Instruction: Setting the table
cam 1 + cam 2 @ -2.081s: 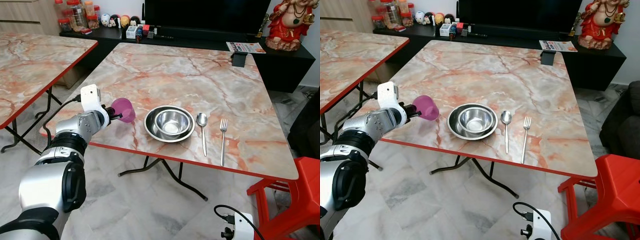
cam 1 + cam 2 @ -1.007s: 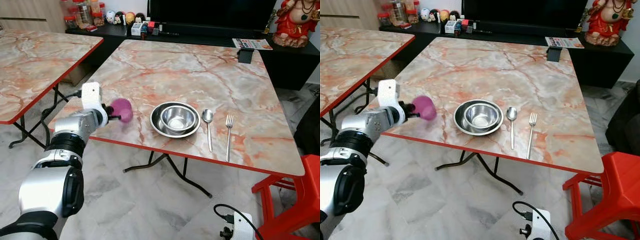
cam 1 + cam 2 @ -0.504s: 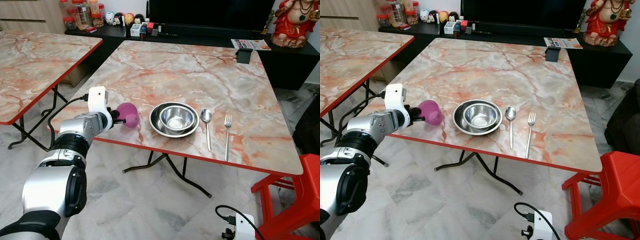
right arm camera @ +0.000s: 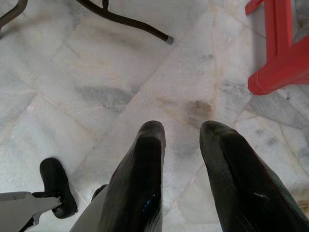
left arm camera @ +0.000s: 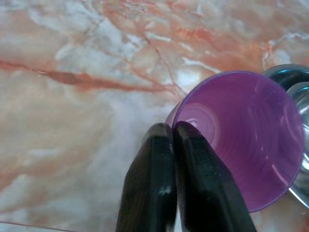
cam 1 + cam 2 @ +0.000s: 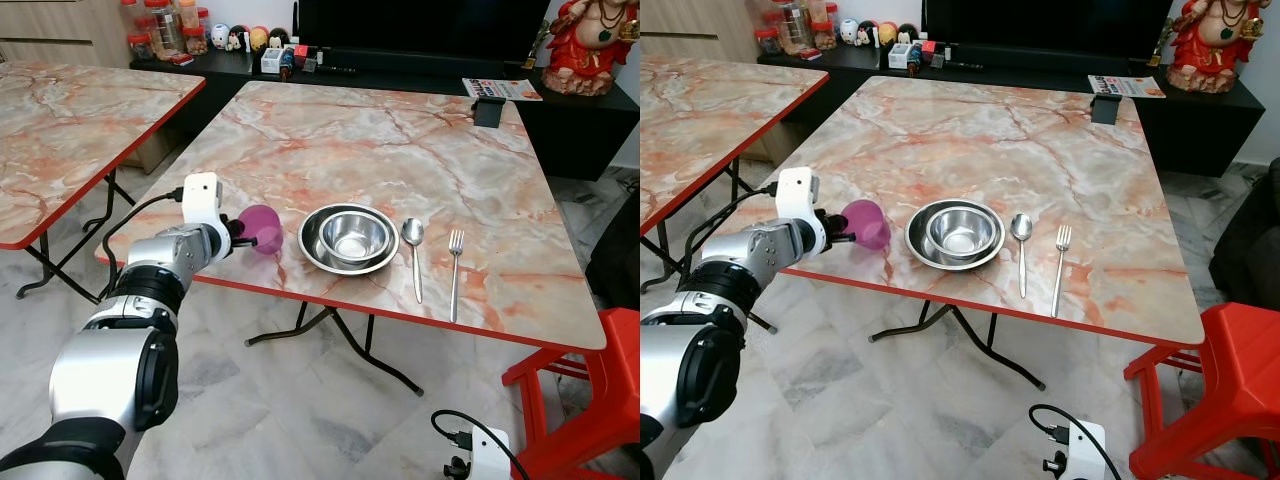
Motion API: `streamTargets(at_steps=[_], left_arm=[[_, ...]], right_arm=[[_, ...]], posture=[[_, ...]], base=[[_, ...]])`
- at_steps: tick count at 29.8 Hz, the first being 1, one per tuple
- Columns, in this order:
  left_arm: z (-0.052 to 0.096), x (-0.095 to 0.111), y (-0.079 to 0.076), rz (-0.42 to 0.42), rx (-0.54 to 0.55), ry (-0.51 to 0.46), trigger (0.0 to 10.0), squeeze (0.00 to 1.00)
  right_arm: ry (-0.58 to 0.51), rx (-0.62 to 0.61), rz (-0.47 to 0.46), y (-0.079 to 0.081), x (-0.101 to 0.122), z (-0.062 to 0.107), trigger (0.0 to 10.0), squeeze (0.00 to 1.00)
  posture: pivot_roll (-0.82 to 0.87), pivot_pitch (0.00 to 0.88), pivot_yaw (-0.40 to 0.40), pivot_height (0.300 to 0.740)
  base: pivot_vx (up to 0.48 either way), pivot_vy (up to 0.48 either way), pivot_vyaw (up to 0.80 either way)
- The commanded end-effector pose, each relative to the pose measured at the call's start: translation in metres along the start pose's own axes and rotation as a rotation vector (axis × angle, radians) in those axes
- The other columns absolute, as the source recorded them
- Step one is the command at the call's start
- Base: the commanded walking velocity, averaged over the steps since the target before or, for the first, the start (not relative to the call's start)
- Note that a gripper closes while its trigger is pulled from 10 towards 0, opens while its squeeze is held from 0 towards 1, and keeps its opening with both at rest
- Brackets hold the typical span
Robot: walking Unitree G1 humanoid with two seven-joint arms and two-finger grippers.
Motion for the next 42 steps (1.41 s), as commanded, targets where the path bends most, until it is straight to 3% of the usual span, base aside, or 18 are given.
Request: streamTargets(at_steps=[1, 2, 3, 16, 21, 42], left_arm=[[-0.0008, 0.0037, -0.0046, -0.017, -0.004, -0.005, 10.0, 0.97], [-0.0008, 0.0042, -0.0045, -0.019, -0.002, -0.008, 10.0, 0.75], [-0.0008, 0.0044, -0.0044, -0.019, -0.001, -0.009, 10.0, 0.00], [-0.0008, 0.0056, -0.0026, -0.008, 0.007, -0.019, 10.0, 0.00], [-0.0012, 0.0090, -0.0032, 0.065, 0.002, -0.061, 10.0, 0.00], [-0.0019, 0.0060, -0.0047, 0.073, -0.025, -0.072, 10.0, 0.00]], right_arm=[[0.007, -0.012, -0.016, -0.0005, -0.0019, 0.0003, 10.0, 0.00], [0.007, -0.012, -0.015, -0.0005, -0.0018, 0.0003, 10.0, 0.00], [0.007, -0.012, -0.016, -0.0007, -0.0018, 0.0003, 10.0, 0.00], [0.006, -0.013, -0.017, -0.0010, -0.0014, 0.0002, 10.0, 0.00], [0.009, -0.015, -0.017, -0.0014, -0.0025, 0.0004, 10.0, 0.00], [0.006, -0.018, -0.015, -0.0036, -0.0013, 0.0002, 10.0, 0.00]], posture=[[-0.06, 0.000, 0.007, 0.740], [-0.05, 0.000, 0.007, 0.740], [-0.05, 0.000, 0.006, 0.740], [-0.05, 0.000, 0.007, 0.740], [-0.06, 0.000, 0.007, 0.740], [-0.05, 0.000, -0.001, 0.740]], base=[[0.000, 0.000, 0.00], [0.000, 0.000, 0.00], [0.000, 0.000, 0.00], [0.000, 0.000, 0.00], [0.000, 0.000, 0.00], [0.000, 0.000, 0.00]])
Point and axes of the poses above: a point about 5 cm out from each wrist's last joint towards the gripper, its own z axis pointing back from the gripper into the wrist, its own x axis along the axis of the wrist's last joint, y = z × x, the point moved 4 cm from there along -z, pointing out of the wrist towards the gripper, and after that the axes turned 10 degrees about z, right-handed, at the moved point
